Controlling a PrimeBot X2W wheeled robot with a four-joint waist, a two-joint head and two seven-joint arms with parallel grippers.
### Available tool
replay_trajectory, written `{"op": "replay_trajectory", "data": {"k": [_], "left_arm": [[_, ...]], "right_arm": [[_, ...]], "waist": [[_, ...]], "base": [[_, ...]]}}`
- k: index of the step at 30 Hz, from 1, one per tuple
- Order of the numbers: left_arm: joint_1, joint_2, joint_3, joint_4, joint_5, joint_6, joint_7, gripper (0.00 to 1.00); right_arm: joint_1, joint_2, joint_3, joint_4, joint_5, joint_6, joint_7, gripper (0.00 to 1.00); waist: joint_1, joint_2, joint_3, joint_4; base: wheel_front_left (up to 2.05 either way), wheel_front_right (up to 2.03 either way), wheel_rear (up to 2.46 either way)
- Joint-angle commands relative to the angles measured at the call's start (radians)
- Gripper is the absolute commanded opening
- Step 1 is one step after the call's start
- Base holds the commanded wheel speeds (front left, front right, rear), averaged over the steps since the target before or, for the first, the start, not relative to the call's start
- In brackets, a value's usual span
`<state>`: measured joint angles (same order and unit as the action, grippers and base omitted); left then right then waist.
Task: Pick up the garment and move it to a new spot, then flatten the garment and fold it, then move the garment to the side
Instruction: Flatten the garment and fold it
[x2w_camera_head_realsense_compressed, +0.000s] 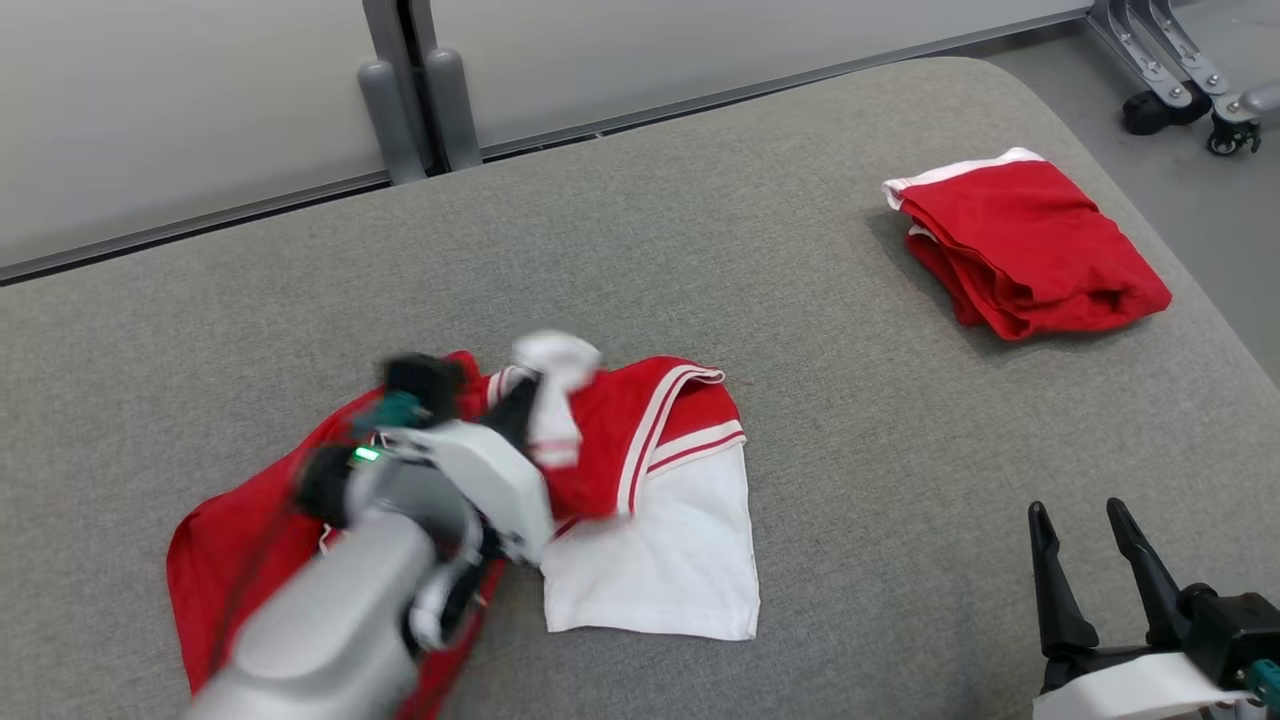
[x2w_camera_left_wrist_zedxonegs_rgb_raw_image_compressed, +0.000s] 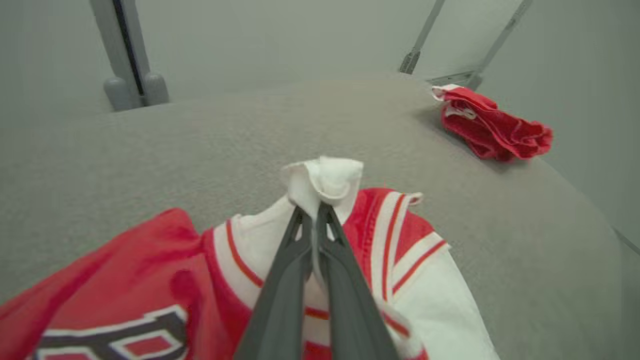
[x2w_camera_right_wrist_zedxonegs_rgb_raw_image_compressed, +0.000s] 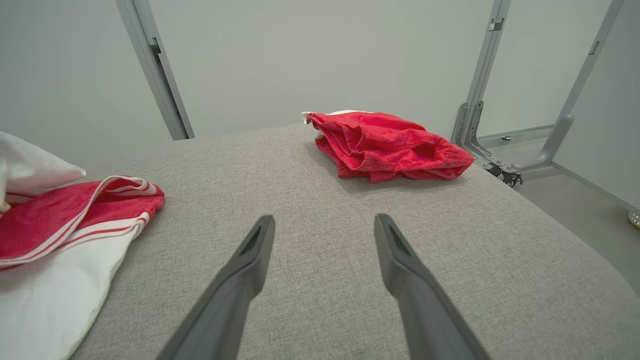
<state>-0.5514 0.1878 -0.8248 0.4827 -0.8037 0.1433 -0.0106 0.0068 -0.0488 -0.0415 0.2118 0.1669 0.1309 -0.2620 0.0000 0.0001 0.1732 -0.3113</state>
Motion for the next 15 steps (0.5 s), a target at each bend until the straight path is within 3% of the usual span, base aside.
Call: {"op": "replay_trajectory", "data": {"k": [1,8,9,10,11,12,15], "left_arm": [[-0.027,0.048,0.045,-0.014,-0.018,0.021,-0.007,0.0],[-0.112,0.161,0.224,0.085,-0.083,0.06,-0.078,0.0],[-0.118,0.166,0.231,0.112,-0.081,0.057,-0.09,0.09],[-0.121,0.165,0.232,0.139,-0.082,0.047,-0.092,0.37],[-0.121,0.155,0.235,0.163,-0.1,0.033,-0.083,0.9],[-0.121,0.15,0.238,0.18,-0.111,0.013,-0.083,1.0],[-0.12,0.148,0.246,0.216,-0.113,-0.021,-0.129,1.0]], "right_arm": [[0.006,-0.004,-0.002,0.0,-0.004,0.0,-0.004,1.0],[-0.014,-0.004,0.009,0.01,-0.007,0.0,-0.004,1.0],[-0.015,-0.004,0.008,0.011,-0.008,0.0,-0.004,1.0],[-0.015,-0.004,0.009,0.014,-0.011,0.0,-0.004,1.0],[-0.015,-0.004,0.01,0.015,-0.011,0.0,-0.004,1.0],[-0.015,-0.004,0.011,0.016,-0.01,0.0,-0.004,1.0],[-0.007,-0.004,0.003,0.015,-0.007,0.0,-0.004,1.0]], "waist": [[0.0,-0.0001,-0.004,0.006],[0.0,-0.0001,-0.004,0.012],[0.0,-0.0001,-0.005,0.013],[0.0,-0.0001,-0.005,0.013],[0.0,-0.0001,-0.006,0.013],[0.0,-0.0001,-0.007,0.012],[0.0,-0.0001,-0.014,0.017]], "base": [[0.0,0.0,0.0],[0.0,0.0,0.0],[0.0,0.0,0.0],[0.0,0.0,0.0],[0.0,0.0,0.0],[0.0,0.0,0.0],[0.0,0.0,0.0]]}}
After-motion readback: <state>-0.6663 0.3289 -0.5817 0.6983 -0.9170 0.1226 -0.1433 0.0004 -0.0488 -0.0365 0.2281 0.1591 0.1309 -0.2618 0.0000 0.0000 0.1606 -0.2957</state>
